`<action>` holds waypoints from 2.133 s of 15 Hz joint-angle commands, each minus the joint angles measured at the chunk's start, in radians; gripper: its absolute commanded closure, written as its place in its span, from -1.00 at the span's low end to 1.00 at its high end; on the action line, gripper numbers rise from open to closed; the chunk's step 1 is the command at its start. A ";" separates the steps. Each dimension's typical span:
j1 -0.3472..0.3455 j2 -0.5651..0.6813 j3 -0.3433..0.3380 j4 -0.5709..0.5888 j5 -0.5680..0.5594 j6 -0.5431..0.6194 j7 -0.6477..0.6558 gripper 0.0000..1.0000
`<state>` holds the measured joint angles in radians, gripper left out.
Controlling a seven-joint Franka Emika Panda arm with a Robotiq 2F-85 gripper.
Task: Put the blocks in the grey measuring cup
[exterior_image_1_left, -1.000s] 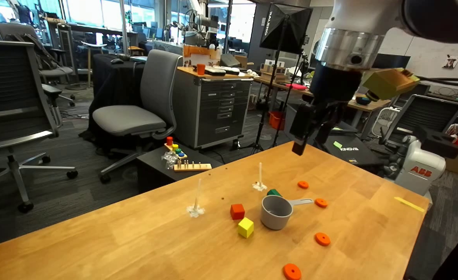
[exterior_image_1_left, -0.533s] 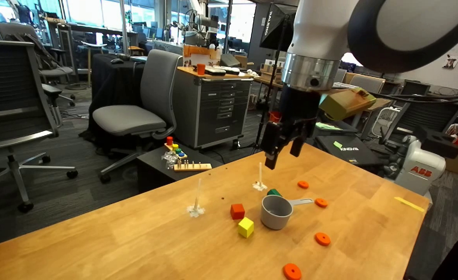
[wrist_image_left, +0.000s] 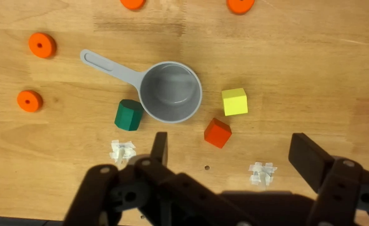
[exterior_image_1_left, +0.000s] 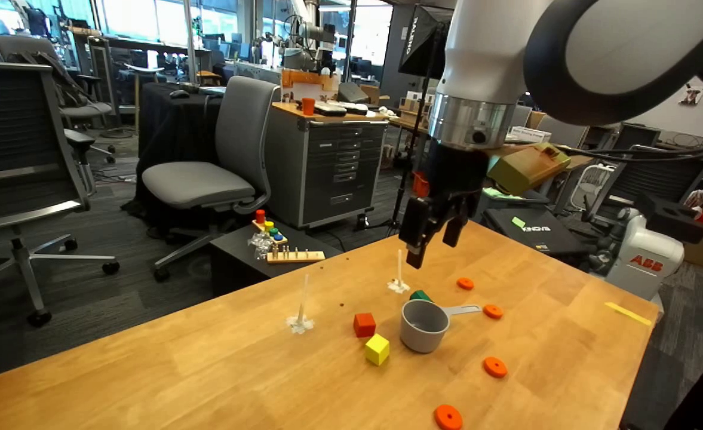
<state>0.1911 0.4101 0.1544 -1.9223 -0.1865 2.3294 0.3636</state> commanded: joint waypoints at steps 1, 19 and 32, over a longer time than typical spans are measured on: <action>0.036 0.068 -0.012 0.038 0.020 0.019 -0.068 -1.00; 0.096 0.412 -0.062 0.392 0.018 -0.106 -0.199 -1.00; 0.086 0.546 -0.035 0.499 0.117 -0.104 -0.210 -1.00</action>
<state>0.2771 0.9280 0.1194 -1.4809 -0.1014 2.2561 0.1716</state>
